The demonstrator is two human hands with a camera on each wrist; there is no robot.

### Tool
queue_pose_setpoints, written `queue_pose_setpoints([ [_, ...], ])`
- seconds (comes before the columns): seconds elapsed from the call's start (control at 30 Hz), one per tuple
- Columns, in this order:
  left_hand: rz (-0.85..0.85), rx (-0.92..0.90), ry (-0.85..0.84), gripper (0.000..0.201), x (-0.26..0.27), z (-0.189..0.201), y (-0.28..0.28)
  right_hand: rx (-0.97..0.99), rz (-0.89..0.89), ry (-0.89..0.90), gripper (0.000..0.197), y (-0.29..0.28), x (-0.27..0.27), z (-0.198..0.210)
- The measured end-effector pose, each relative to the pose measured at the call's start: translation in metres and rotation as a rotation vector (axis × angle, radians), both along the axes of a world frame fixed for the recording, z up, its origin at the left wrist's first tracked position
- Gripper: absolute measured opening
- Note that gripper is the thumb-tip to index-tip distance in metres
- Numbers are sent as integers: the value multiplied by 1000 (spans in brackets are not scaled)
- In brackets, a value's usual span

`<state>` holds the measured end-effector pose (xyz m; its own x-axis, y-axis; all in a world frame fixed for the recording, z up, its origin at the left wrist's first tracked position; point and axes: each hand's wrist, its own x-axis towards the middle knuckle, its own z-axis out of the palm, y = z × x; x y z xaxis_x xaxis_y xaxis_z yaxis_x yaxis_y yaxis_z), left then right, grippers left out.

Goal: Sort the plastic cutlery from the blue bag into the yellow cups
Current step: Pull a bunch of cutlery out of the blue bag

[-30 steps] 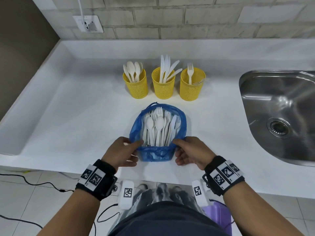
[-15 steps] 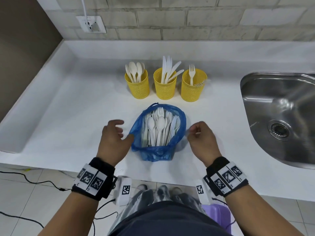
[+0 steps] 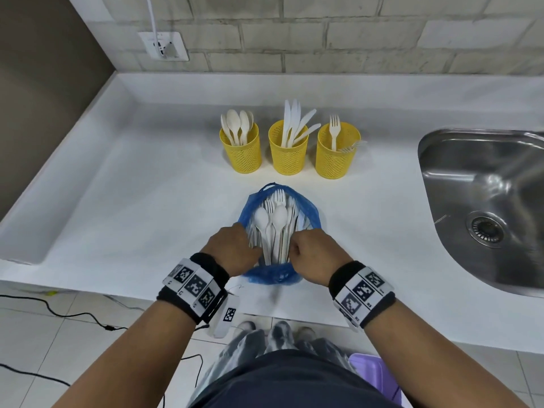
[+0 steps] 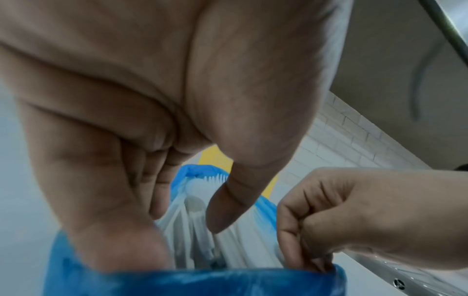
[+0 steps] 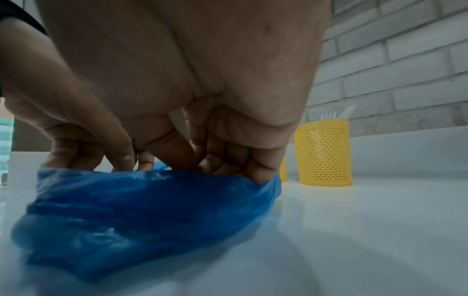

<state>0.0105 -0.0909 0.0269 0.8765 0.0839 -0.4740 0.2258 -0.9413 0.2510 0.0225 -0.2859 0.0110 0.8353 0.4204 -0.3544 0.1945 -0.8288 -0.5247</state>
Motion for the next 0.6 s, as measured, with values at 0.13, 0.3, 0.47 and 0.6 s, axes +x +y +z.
queue_pose_setpoints([
  [0.13, 89, -25, -24, 32, 4, -5, -3, -8, -169, -12, 28, 4, -2, -2],
  [0.3, 105, -126, -114, 43, 16, -11, -6, 23, -299, 2, 33, 13, 5, -2],
  [0.47, 134, -164, -117, 64, 17, -22, -6, 114, -387, 36, 34, 15, 13, -6],
  [0.6, 171, -135, -138, 63, 16, -25, -8, 146, -383, 103, 34, 11, 20, -16],
])
